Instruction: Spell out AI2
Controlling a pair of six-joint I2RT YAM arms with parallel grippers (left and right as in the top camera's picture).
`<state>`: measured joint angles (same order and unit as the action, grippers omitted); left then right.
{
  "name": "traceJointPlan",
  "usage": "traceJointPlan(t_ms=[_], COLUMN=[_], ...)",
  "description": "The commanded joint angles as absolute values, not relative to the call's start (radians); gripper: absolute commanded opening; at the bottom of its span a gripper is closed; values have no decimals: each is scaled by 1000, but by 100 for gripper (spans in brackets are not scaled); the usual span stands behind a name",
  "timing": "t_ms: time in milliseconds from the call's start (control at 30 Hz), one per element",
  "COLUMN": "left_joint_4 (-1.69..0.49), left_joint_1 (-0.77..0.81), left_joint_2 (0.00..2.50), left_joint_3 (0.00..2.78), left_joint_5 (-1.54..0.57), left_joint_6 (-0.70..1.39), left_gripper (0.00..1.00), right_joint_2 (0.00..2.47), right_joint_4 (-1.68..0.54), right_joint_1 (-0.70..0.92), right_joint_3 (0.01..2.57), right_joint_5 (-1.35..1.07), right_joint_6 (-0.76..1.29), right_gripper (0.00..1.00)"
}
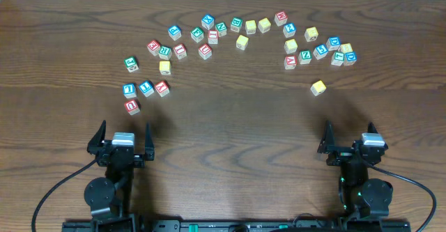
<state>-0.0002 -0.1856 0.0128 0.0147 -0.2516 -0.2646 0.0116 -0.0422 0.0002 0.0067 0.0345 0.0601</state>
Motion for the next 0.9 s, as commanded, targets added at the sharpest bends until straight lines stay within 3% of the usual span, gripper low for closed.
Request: traceJointPlan(t_ms=[0, 467, 867], left_joint_4=[-32, -30, -297], left_joint_1=[-185, -185, -184], left_joint_2=[4, 188, 645], left_joint_3=[4, 155, 635], left_joint_5=[-272, -253, -310], left_joint_6=[-234, -144, -144], left_gripper=[98, 98, 98], right_joint_2=[9, 65, 459], right_joint_4=[-25, -8, -25], right_joint_1=[7, 7, 7], right_joint_3=[6, 74, 347], right_joint_5=[8, -89, -171], right_joint_6=[77, 77, 77], right_gripper=[99, 99, 99])
